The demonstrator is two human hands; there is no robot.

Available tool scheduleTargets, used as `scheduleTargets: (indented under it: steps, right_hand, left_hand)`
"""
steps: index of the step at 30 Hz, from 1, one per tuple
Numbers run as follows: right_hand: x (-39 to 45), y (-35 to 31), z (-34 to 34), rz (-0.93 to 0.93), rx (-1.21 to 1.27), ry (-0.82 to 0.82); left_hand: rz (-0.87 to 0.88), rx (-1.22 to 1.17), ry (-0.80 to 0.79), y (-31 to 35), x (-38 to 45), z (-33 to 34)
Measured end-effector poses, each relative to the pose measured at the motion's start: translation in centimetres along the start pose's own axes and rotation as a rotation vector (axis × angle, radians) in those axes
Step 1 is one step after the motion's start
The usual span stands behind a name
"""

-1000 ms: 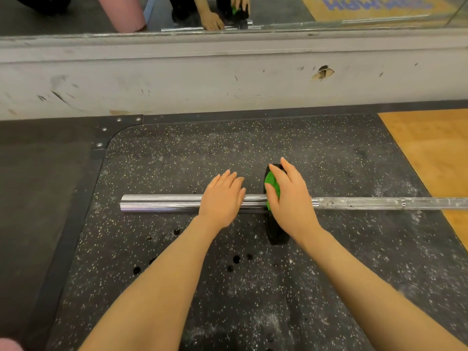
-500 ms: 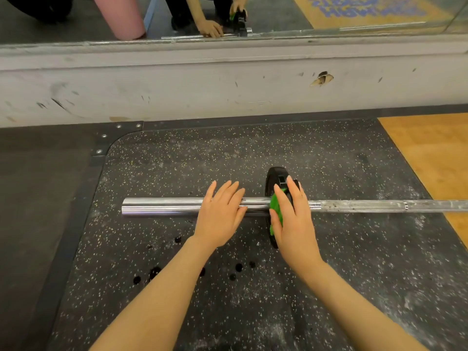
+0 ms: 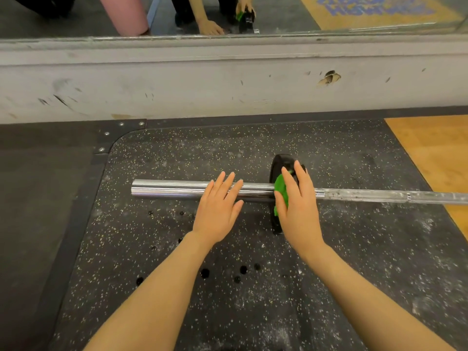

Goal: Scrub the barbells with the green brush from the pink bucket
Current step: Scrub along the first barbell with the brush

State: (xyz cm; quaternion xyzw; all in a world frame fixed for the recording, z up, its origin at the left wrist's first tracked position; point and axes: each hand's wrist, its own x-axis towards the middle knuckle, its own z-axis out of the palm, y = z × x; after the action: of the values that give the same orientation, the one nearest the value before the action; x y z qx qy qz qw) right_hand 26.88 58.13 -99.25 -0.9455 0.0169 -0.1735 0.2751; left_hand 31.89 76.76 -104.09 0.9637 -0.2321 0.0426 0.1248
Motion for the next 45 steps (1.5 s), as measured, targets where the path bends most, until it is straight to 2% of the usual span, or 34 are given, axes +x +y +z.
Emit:
scheduleTargets:
  steps: [6, 16, 29, 33, 37, 45]
  right_hand:
    - [-3.0, 0.6, 1.0, -0.046, 0.001, 0.015]
    - [5.3, 0.1, 0.4, -0.009, -0.058, -0.045]
    - [3.0, 0.8, 0.8, 0.003, 0.056, 0.073]
    - [6.1, 0.7, 1.6, -0.010, 0.029, 0.104]
    - [8.6, 1.1, 2.5, 0.017, -0.028, 0.056]
    - [4.7, 2.5, 4.4, -0.066, -0.075, 0.105]
  left_hand:
    - [0.008, -0.017, -0.011, -0.5, 1.3, -0.2]
    - [0.015, -0.031, -0.045, -1.3, 3.4, -0.7]
    - [0.022, -0.006, -0.056, -2.8, 7.7, -0.2]
    - [0.022, 0.009, -0.073, -3.3, 9.0, -0.1]
    - [0.031, 0.004, -0.088, -3.6, 10.1, -0.2]
    - [0.036, -0.001, -0.105, -4.0, 11.6, -0.5]
